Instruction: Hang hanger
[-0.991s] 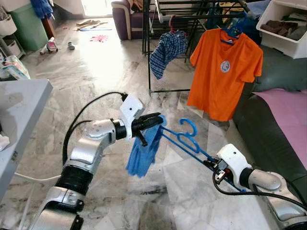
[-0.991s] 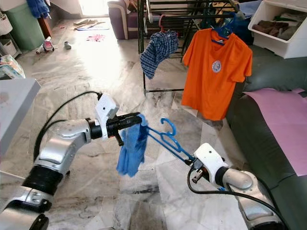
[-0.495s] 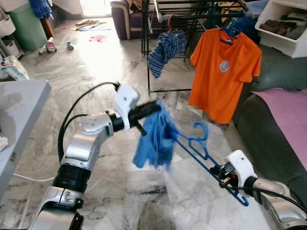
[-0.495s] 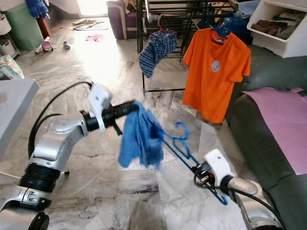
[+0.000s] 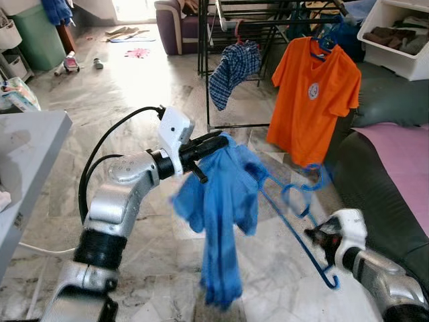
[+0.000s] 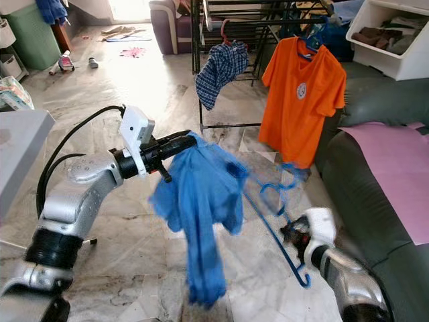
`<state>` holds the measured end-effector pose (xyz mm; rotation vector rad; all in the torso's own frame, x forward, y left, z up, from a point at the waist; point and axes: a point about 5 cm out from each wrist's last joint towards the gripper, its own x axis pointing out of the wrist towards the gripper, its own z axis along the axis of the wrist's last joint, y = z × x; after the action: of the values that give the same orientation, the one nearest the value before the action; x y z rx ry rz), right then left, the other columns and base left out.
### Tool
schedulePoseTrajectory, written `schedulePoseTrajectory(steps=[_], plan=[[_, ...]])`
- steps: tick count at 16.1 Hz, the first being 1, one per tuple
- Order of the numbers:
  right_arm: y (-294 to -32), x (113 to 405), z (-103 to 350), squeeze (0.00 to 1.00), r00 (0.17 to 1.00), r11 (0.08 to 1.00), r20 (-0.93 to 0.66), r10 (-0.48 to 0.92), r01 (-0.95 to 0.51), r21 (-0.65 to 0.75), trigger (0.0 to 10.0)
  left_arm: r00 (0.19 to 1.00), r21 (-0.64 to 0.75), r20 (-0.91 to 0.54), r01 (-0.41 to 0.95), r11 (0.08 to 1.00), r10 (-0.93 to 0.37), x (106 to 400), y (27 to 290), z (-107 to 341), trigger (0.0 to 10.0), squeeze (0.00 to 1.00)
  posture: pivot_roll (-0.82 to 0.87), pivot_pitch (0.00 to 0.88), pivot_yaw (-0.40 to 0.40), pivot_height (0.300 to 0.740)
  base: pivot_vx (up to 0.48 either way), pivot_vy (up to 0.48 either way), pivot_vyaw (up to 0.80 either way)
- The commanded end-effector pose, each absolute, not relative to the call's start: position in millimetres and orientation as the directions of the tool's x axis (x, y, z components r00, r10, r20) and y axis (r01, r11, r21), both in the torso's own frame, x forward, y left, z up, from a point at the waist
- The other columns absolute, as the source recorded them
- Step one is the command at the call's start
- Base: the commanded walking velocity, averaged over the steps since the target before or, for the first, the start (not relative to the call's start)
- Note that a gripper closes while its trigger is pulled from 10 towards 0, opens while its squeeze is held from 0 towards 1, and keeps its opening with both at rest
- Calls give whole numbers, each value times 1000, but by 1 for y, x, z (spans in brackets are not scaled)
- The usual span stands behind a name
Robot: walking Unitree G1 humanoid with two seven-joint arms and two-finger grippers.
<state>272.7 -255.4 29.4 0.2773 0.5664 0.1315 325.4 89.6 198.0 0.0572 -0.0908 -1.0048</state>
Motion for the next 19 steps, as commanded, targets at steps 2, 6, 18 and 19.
schedulePoseTrajectory(steps=[2,6,18,19], plan=[[-273,298,59,0,933,823,-360,-20,220,524,10000,416,124,63,899,421,-907,300,61,194,10000,0,-46,49,-3,740,0,0,0],[-244,338,117,0,995,662,-95,-44,100,743,10000,269,45,-122,963,265,-955,258,46,132,10000,0,-49,49,-5,740,0,0,0],[-191,349,182,0,957,921,149,249,-281,270,10000,428,159,-282,904,398,-859,270,61,81,10000,192,-46,37,-23,740,0,0,0],[-187,347,182,0,951,923,153,267,-299,242,10000,441,153,-278,897,414,-853,273,58,79,10000,192,-46,37,-23,740,0,0,0]])
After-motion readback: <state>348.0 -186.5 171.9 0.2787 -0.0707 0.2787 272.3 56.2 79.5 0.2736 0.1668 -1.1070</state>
